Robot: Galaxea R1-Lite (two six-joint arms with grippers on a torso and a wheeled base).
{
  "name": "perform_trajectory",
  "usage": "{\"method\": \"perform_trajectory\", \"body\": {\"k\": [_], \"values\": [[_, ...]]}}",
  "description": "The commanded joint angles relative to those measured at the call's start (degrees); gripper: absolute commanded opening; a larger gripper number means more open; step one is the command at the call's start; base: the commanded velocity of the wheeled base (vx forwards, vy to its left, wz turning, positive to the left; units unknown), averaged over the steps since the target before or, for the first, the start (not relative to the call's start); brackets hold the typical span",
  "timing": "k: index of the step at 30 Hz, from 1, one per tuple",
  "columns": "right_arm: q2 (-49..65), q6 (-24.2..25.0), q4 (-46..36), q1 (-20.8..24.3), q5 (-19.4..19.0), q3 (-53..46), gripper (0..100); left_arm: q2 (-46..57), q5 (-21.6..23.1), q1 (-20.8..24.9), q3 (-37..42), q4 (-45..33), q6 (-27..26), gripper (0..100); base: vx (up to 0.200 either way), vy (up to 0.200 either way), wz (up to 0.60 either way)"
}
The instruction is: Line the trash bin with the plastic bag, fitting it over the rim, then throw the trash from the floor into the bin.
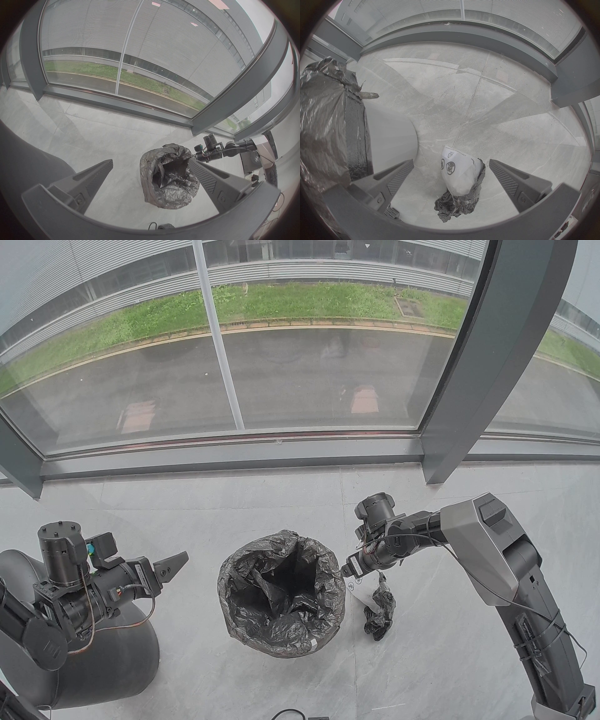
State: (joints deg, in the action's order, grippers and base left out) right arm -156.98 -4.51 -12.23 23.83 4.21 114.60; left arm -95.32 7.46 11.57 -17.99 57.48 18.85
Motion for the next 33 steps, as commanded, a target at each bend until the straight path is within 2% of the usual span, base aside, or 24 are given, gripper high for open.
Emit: {"method": "perform_trajectory", "body": {"k": [1, 17, 21, 25, 33], "values": [[-0.6, -0.1, -0.1, -0.3, 0.0, 0.0, 100, 3.8, -0.2, 0.6, 3.8, 0.1, 0.0, 100, 0.000, 0.000, 0.00], [-1.8, -0.2, -3.5, -1.2, 0.2, 0.0, 100, 24.3, -1.4, 0.9, 18.0, -0.5, -0.2, 100, 0.000, 0.000, 0.00], [-2.7, -0.5, -3.5, -1.2, 0.3, 0.0, 100, 28.3, -5.6, 0.9, 18.0, -5.5, 0.0, 100, 0.000, 0.000, 0.00], [-3.3, -0.6, -3.4, -1.2, 0.4, 0.0, 100, 34.2, -6.1, 1.8, 18.0, -10.5, 0.2, 100, 0.000, 0.000, 0.00], [-5.7, -0.4, -5.3, -1.2, 0.5, 0.0, 100, 40.7, -6.1, 3.6, 18.0, -15.3, 0.1, 100, 0.000, 0.000, 0.00]]}}
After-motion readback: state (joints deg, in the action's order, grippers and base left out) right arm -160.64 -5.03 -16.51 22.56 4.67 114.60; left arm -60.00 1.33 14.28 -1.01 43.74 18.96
